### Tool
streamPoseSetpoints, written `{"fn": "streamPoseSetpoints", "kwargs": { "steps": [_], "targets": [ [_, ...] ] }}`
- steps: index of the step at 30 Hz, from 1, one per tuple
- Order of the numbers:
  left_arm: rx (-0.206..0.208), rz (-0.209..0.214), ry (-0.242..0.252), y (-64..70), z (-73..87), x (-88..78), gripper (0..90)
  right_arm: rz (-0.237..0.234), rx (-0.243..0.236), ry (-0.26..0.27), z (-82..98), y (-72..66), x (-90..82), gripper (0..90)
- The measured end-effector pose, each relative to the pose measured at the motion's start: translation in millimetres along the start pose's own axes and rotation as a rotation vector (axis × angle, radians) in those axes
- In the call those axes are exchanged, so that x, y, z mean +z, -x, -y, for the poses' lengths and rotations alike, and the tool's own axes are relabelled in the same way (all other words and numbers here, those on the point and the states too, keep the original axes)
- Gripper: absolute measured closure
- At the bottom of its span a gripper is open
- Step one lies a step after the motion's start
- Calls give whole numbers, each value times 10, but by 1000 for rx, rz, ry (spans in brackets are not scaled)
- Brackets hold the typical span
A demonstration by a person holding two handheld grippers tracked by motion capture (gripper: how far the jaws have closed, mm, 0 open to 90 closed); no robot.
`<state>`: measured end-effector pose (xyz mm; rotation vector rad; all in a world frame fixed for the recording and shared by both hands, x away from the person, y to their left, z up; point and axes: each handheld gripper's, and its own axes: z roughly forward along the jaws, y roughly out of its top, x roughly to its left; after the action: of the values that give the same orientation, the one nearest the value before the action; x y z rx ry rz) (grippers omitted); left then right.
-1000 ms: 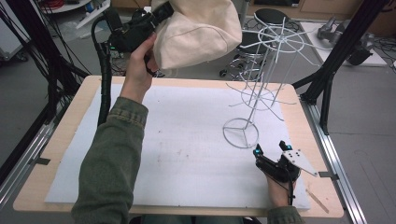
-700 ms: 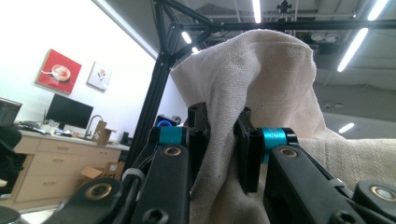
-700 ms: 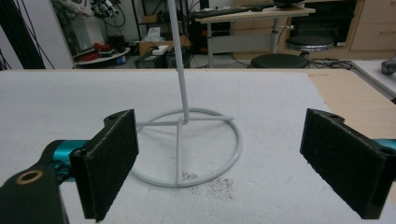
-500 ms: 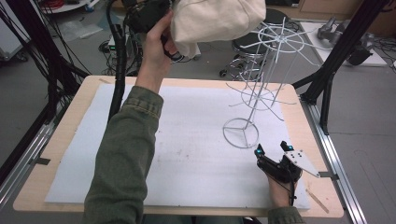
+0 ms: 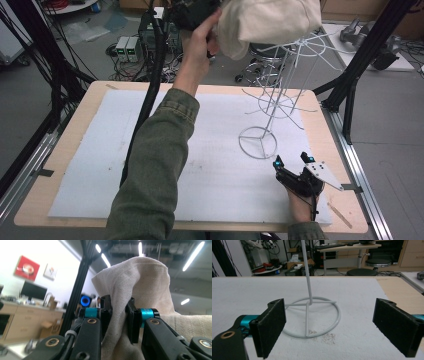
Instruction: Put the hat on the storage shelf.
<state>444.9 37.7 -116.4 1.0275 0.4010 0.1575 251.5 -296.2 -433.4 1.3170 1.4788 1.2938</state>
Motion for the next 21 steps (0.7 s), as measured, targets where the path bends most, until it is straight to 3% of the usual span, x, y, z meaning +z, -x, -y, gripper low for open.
{"fn": "streamPoseSetpoints", "kwargs": {
  "steps": [3, 8, 15, 21],
  "targets": [
    [10, -4, -25, -68, 258, -45, 780, -4, 4, 5, -6, -9, -10, 105],
    [-2, -8, -30, -161, 444, -170, 779, -4, 2, 3, -8, -29, -19, 105],
    [78, -18, -94, -232, 628, -372, 761, -2, -7, 3, -5, -23, -11, 105],
    [88, -31, -152, -319, 840, -477, 756, -1, -6, 3, -6, -34, -20, 105]
  ]
}}
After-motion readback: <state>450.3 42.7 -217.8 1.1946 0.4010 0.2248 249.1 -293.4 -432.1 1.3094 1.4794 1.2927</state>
